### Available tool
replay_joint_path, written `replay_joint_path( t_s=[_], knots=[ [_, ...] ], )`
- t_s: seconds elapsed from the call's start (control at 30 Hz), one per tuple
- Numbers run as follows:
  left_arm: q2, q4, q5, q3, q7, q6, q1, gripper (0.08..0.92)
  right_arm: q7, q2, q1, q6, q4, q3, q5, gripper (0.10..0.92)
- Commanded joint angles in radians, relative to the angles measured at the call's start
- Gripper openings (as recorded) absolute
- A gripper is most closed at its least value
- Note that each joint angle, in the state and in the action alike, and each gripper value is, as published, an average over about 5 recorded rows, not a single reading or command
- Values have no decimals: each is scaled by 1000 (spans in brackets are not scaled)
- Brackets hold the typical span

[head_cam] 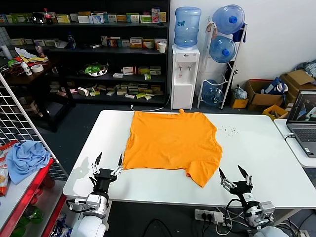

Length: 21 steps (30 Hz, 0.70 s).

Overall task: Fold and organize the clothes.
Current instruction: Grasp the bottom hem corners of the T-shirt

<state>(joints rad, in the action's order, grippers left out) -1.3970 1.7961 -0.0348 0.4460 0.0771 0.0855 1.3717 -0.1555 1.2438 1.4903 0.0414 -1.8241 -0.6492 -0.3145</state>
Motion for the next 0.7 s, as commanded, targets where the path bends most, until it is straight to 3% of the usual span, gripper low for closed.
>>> replay_joint_path(
  t_s=[0.03, 0.37, 0.7],
  knots=[
    [1, -3, 0, -2, -2, -5, -2, 823, 0, 3, 2, 9, 1, -2, 2, 823],
    [68, -46, 102, -69, -9, -274, -86, 823, 96, -23, -55, 234, 10, 95, -54, 823],
    [105, -150, 195, -137, 14, -333, -179, 823, 128, -18, -119, 274, 70, 155, -39, 823]
  ],
)
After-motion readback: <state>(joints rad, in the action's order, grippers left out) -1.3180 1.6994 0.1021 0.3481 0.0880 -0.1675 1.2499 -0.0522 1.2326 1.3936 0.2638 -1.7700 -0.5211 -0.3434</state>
